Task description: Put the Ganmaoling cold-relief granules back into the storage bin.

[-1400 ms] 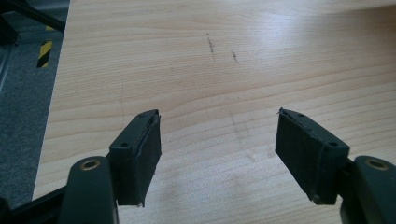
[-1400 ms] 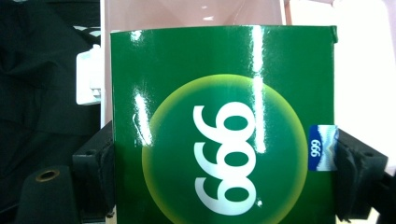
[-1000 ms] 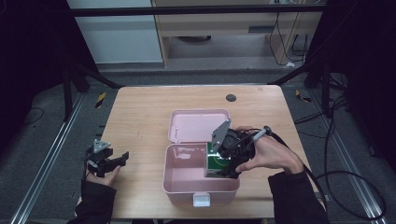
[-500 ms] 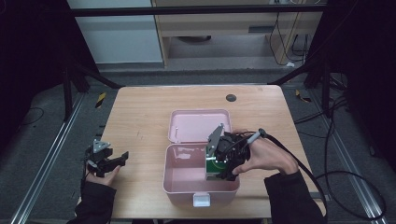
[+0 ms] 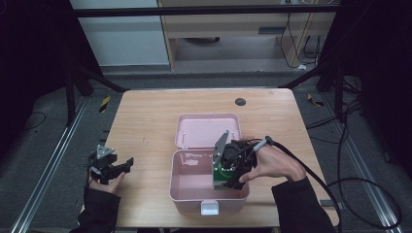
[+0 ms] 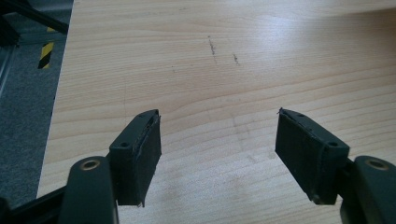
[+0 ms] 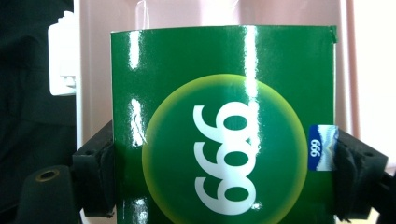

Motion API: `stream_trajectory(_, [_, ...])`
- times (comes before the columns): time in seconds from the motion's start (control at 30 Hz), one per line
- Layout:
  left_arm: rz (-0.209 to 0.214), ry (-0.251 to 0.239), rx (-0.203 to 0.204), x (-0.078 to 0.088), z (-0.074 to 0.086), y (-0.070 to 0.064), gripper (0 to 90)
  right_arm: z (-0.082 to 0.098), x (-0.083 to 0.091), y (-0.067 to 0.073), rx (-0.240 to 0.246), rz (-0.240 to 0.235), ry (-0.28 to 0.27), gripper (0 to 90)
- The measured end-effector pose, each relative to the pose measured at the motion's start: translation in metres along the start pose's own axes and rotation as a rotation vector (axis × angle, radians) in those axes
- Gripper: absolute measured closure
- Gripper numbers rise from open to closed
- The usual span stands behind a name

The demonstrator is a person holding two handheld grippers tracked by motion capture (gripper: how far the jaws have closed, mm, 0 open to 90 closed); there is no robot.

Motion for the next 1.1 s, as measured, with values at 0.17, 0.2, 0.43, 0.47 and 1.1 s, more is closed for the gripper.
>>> stream_trajectory(0.17, [0.001,0.0,0.002,0.0,0.0,0.0,30.5,0.007,-0.008,0.0,-0.014,-0.007,0.013,15.9])
stream_trajectory(0.2, [0.0,0.002,-0.001,-0.001,0.0,0.0,30.5,0.007,-0.009,0.0,-0.015,-0.013,0.009,15.9])
stream_trajectory(0.43, [0.0,0.003,0.0,-0.001,0.0,0.0,30.5,0.01,-0.018,0.001,-0.008,-0.011,0.026,15.8])
stream_trajectory(0.47, [0.001,0.003,0.0,-0.001,0.0,0.0,30.5,0.01,-0.018,0.001,-0.005,-0.013,0.022,15.7])
stream_trajectory(1.1, [0.001,0.001,-0.001,0.0,0.0,0.0,30.5,0.009,-0.03,0.001,0.003,-0.017,0.043,15.5])
Point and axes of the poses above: each handheld gripper's, and its own axes: x roughly backward along the jaws, z roughly out of its underside, y roughly to its left, the point moved 10 cm from there along -x, roughly forward along the jaws, and after that the axes turned 7 degrees about y, right-handed, at the moved point
